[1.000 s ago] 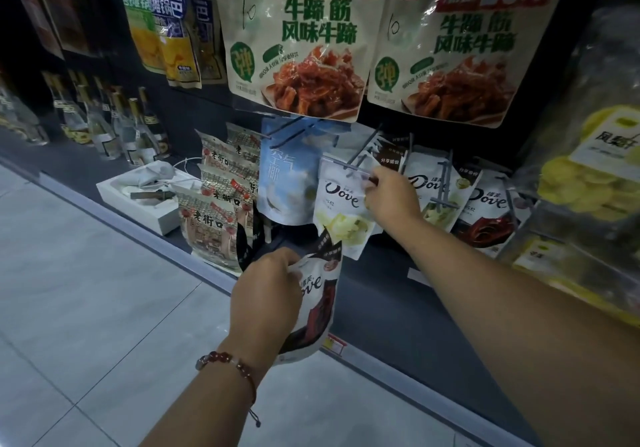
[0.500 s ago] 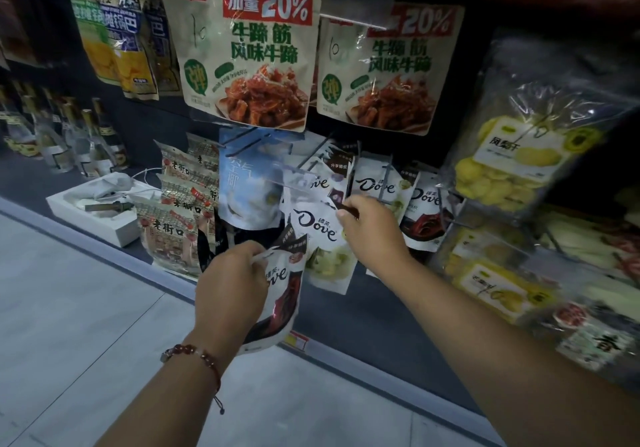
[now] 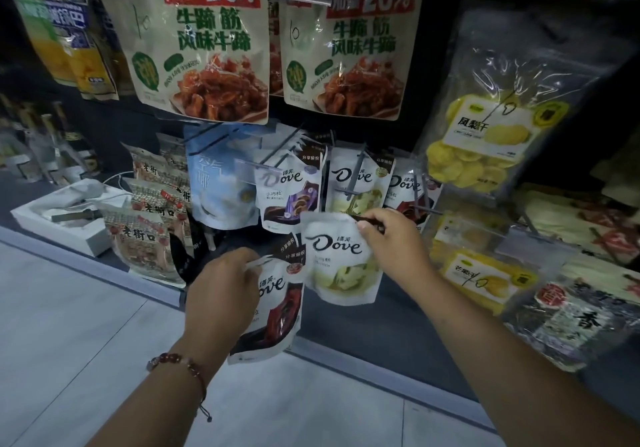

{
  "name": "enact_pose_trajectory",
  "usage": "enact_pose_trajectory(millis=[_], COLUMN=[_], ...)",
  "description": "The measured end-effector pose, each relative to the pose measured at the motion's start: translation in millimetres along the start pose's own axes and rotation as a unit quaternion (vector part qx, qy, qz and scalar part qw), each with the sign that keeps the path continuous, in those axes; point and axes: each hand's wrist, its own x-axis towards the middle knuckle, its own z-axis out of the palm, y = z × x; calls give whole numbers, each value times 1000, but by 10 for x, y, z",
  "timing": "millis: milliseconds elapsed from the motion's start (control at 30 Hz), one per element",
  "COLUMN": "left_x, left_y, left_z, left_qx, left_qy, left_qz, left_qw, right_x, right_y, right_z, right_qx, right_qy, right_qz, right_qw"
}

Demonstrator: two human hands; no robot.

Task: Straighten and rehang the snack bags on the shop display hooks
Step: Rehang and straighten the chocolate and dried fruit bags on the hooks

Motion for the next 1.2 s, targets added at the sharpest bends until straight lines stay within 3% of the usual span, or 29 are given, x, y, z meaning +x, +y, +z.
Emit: enact_pose_trajectory(millis=[500,767,1000,1100,1200], left_x=[79,84,49,-7,-81], left_y=[49,9,77,176,298], left_z=[164,124,51,10,-31], left_qx=[-23,-52,-73,-82,-92], left_qy=[-8,-33,-47,-69,-96], left_qz=[-10,-47,-81,-66,-49], left_qw=[1000,997,993,992,990], right_x=[507,482,-56,-360,-574], right_y=[90,135,48,-97,-234], right_z=[260,336,264,220,187], right_qx=[72,-53,-183,-171,-119], right_qy=[123,160,68,-56,-158], right_qz=[135,64,-74,-136,-146], right_qw=[981,984,978,974,969])
